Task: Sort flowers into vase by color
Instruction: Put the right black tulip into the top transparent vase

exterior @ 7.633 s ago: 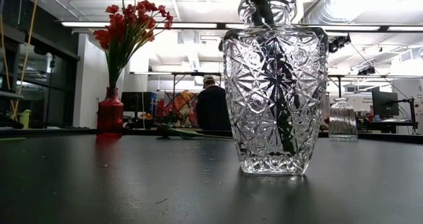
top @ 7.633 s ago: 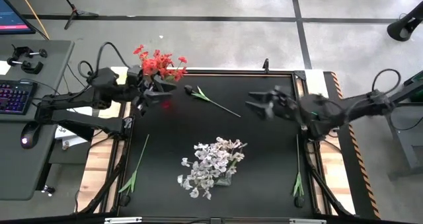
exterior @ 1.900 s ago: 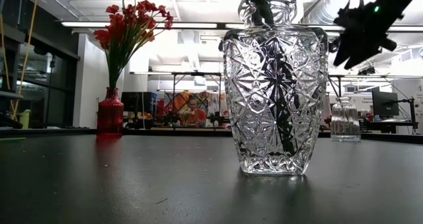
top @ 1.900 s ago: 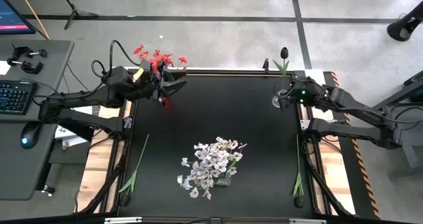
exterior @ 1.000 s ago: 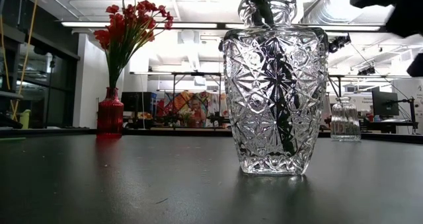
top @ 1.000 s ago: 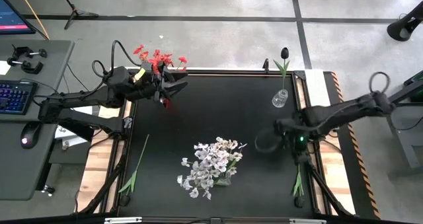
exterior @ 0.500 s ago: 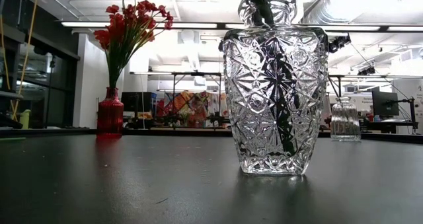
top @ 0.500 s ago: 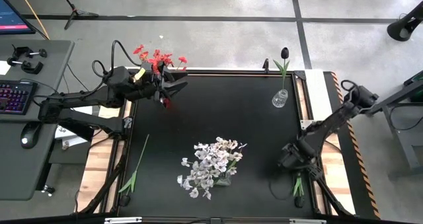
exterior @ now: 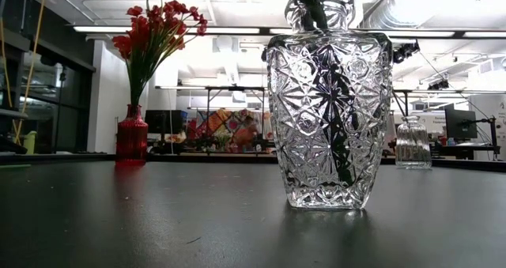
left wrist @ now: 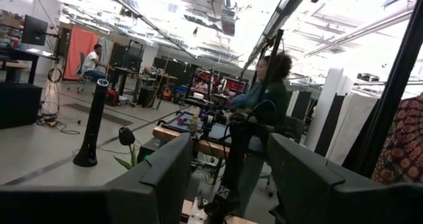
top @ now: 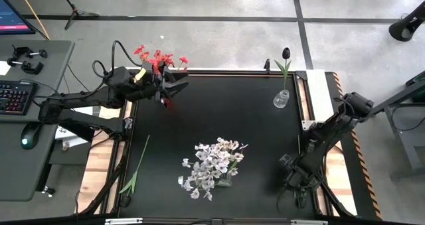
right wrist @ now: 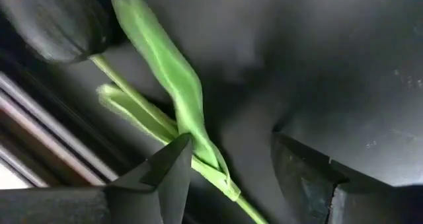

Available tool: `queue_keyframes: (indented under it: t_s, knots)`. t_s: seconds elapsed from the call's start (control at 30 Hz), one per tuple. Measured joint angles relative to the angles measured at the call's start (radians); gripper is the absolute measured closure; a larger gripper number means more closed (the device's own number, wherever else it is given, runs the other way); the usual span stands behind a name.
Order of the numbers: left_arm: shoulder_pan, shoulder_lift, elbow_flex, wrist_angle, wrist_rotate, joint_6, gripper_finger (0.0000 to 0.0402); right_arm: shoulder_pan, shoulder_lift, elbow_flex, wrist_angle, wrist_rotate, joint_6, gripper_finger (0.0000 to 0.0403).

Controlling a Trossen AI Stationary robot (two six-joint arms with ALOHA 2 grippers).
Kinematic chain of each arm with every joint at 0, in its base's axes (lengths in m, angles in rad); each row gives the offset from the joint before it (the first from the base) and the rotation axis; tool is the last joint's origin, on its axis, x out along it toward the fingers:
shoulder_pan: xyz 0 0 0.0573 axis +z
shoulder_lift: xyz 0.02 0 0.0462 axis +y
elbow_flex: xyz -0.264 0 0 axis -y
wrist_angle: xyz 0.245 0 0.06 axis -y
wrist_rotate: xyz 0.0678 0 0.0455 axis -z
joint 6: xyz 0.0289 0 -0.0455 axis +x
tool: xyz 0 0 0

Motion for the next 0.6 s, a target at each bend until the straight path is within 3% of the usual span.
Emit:
queue_keyframes:
  t_s: [0.3, 0.6]
  knots:
    - [0.000, 0.000, 0.000, 0.003, -0.006, -0.002, 0.0213, 0.004, 0.014, 0.062, -0.103, 0.079, -0.045, 0.0206]
    - [0.000, 0.000, 0.000, 0.001, -0.008, -0.001, 0.0213, 0.000, -0.019, 0.133, -0.165, 0.035, -0.348, 0.0206]
